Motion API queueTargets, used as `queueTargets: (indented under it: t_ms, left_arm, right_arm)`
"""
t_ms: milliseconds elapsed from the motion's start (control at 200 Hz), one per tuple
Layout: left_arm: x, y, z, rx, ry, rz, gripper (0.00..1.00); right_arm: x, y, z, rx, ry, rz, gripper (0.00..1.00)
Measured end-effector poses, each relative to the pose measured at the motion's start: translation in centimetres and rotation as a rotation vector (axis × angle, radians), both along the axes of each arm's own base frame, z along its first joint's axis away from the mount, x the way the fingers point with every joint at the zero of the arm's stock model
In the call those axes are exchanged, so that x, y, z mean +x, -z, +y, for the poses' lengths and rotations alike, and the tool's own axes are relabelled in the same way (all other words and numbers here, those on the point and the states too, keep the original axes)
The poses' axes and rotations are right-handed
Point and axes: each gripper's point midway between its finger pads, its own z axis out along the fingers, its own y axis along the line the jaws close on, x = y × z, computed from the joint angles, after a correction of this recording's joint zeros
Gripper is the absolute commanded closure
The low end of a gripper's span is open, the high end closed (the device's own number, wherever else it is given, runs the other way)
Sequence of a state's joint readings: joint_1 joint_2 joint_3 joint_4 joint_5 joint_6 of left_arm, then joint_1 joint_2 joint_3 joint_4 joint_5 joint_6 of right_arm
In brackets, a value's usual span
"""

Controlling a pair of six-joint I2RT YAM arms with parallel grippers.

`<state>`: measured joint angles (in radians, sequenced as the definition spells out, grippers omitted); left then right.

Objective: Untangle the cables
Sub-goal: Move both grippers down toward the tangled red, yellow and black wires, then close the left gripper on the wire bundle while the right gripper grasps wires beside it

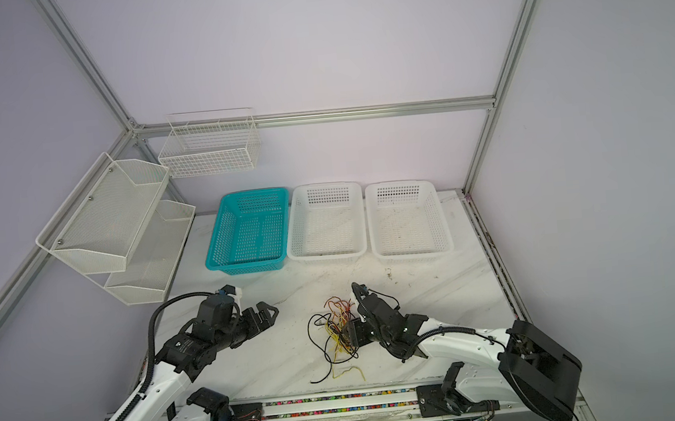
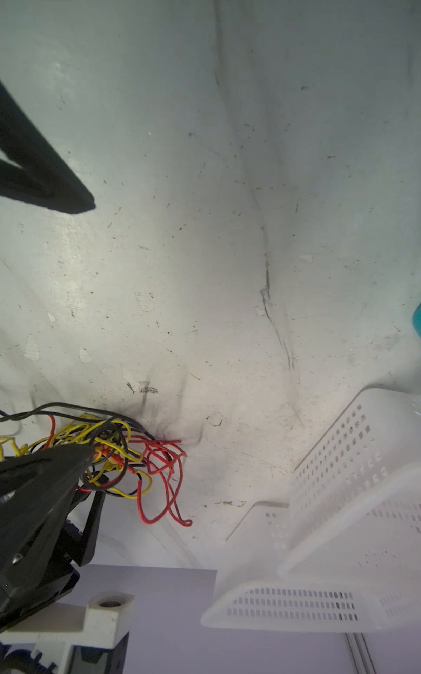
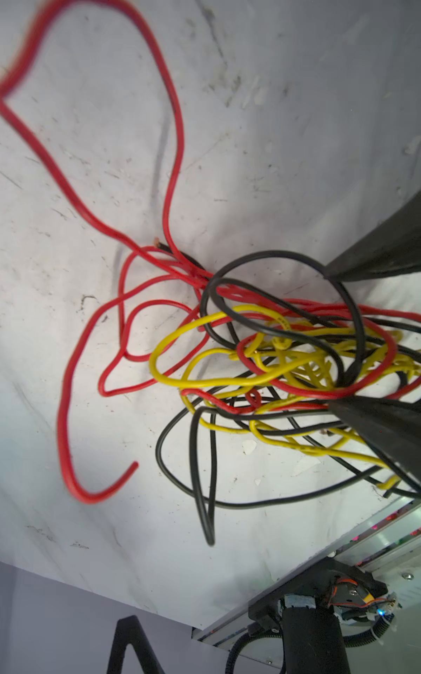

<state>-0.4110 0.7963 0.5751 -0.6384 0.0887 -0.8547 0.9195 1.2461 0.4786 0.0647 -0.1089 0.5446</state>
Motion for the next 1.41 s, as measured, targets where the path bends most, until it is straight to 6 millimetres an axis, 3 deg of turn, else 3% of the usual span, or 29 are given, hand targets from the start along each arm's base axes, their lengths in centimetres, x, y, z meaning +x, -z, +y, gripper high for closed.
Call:
queueTargets:
  t_ms: [170, 485, 765, 895, 1080, 1215, 1275, 1405]
  left_arm:
    - [-0.4, 1.3, -2.2, 0.043, 0.067, 0.077, 0.00]
    - [0.9, 0.2, -6.8, -0.028, 0.185, 0.031, 0.00]
    - [1.8, -2.5, -10.4, -0.204, 0.275, -0.073, 0.00]
    - [1.4, -1.8, -11.0, -0.242, 0.305, -0.071, 0.00]
    - [0.3, -0.3, -11.5, -0.271, 0.340, -0.018, 0.00]
    - [0.4, -0.7, -11.7, -0.288, 0.342, -0.034, 0.01]
    - [0.4, -0.9, -11.7, -0.296, 0.340, -0.044, 0.04]
    - [-0.1, -0.9, -11.2, -0.323, 0.313, -0.070, 0.24]
  right_arm:
    - [1.3, 0.0, 1.8, -0.004, -0.022, -0.017, 0.65]
    - [2.2, -0.7, 4.8, 0.094, -0.034, -0.022, 0.92]
    - [-0.2, -1.5, 7.4, 0.142, -0.072, -0.016, 1.00]
    - [-0.8, -3.3, 8.3, 0.180, -0.080, -0.036, 1.00]
    - [0.3, -7.1, 8.4, 0.252, -0.028, -0.110, 1.00]
    - [0.9, -7.7, 8.1, 0.257, 0.002, -0.133, 1.00]
    - [1.0, -7.7, 8.1, 0.254, 0.008, -0.140, 1.00]
    - [1.3, -7.9, 8.0, 0.234, 0.010, -0.160, 1.00]
